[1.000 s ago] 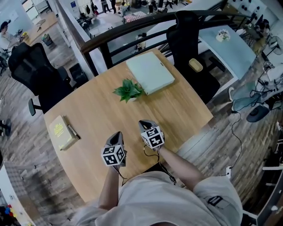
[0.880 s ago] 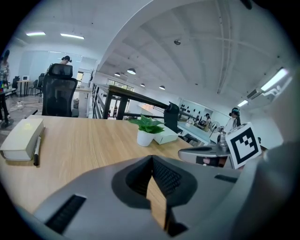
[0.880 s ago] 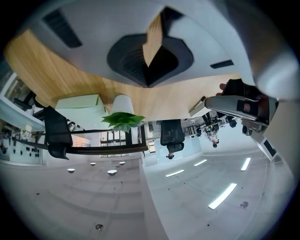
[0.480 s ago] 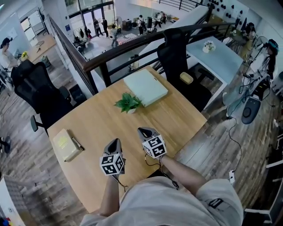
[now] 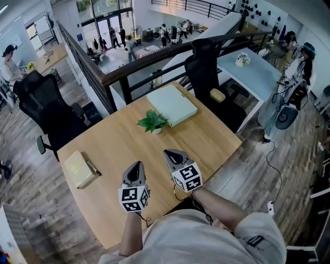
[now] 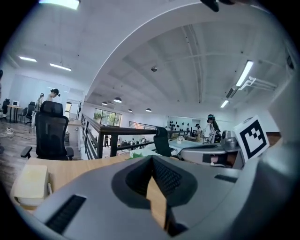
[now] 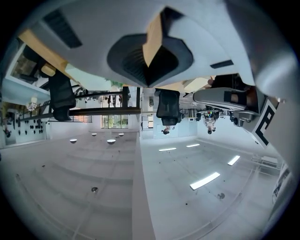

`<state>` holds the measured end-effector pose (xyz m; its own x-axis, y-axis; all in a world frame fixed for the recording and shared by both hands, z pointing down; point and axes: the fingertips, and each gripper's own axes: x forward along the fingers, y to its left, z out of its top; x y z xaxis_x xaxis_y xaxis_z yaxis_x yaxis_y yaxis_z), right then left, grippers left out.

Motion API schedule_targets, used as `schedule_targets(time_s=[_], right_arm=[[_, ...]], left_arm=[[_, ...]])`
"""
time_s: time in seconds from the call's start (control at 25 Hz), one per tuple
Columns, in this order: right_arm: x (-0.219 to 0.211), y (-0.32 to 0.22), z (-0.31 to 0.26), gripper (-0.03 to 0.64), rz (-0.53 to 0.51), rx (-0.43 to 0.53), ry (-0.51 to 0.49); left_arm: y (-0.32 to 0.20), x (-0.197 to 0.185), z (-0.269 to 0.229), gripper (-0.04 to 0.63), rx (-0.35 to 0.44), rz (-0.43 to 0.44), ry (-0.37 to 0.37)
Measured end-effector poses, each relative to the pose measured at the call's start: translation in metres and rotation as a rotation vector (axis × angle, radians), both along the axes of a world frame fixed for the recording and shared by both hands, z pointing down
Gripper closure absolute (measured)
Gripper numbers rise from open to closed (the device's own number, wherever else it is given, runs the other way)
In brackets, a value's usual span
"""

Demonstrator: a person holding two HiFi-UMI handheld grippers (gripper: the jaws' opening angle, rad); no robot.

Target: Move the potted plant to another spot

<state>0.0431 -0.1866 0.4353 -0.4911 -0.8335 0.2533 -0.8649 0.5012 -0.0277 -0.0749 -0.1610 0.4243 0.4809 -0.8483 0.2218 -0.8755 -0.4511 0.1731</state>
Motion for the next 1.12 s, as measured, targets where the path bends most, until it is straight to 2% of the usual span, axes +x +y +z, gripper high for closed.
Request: schedule_targets(time_s=[0.24, 0.52, 0.76, 1.12], right_arm=[[-0.002, -0.009, -0.034, 0.614, -0.041, 0.067, 0.011], [0.026, -0.015, -0.066, 0.614, -0.033, 0.118, -0.027], [0.053, -0.017, -0.096, 0.614, -0.027, 0.173, -0.053], [0.081, -0.029, -0.109, 0.614, -0.039, 0.206, -0.065]], left_arm=[[-0.005, -0.005, -0.027, 0.583, 0.033, -0.04, 0.026], [-0.013, 0.007, -0.047, 0.583, 0.071, -0.08, 0.051], [-0.013, 0.027, -0.071, 0.583, 0.118, -0.089, 0.049], [-0.022, 0.049, -0.076, 0.583, 0.126, -0.112, 0.029]])
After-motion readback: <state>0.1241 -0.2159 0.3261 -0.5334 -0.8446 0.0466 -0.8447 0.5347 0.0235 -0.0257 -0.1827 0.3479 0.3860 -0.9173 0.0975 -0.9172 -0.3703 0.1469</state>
